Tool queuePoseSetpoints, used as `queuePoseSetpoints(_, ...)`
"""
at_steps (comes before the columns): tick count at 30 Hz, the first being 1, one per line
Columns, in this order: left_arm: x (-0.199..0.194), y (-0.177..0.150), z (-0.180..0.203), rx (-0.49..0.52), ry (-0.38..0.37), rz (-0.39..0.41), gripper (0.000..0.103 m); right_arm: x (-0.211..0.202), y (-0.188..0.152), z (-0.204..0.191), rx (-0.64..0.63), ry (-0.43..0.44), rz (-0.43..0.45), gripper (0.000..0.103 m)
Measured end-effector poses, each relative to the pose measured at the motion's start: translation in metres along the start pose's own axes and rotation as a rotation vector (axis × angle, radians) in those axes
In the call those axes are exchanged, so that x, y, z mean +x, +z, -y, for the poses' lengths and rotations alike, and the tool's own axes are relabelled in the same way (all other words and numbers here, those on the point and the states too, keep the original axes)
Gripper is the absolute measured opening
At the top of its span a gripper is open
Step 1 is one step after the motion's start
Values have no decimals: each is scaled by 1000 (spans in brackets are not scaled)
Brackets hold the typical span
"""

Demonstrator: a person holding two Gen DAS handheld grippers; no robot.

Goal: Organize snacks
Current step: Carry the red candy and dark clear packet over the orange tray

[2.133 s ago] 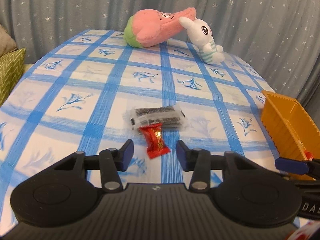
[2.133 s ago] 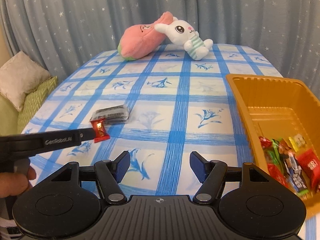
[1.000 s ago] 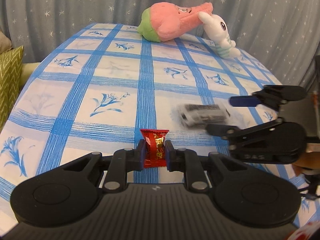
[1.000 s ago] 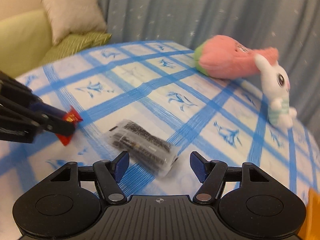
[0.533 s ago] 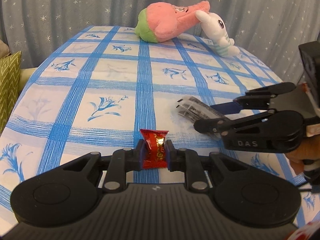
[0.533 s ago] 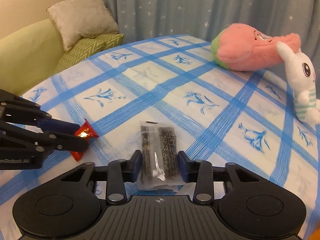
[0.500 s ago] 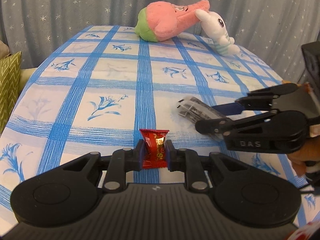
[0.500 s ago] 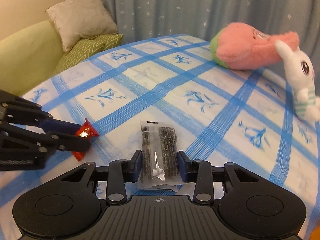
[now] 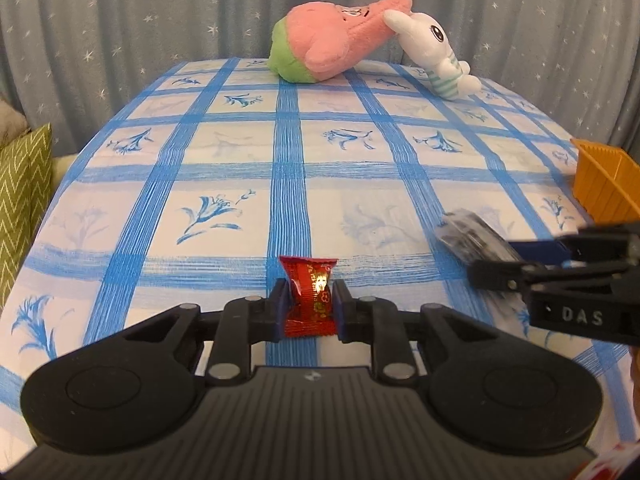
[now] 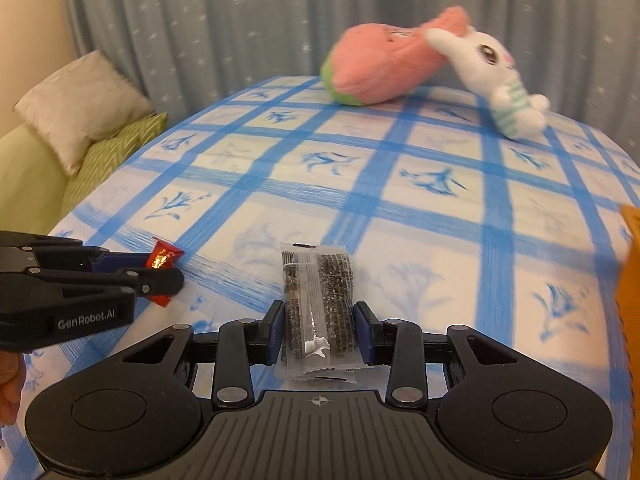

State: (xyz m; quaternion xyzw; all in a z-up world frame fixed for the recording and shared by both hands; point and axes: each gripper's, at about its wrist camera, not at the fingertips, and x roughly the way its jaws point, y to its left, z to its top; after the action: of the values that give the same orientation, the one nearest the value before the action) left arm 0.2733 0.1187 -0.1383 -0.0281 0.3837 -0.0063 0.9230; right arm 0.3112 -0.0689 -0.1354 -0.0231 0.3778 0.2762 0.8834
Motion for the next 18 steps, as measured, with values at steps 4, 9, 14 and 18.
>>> queuePoseSetpoints(4,-9,-2,8,7,1,1,19,-20,-10,4,57,-28,0,37)
queuePoseSetpoints(9,-28,-5,23,3,-9,0,14,-49,-21,6,100,-72,2,37)
queuePoseSetpoints(14,-55,-17,47,30,-14,2,8,-83,-35,7,131,-106,3,37)
queuePoseSetpoints(18,-68,-30,57,47,5,7,9,-108,-50,6,138,-120,2,37)
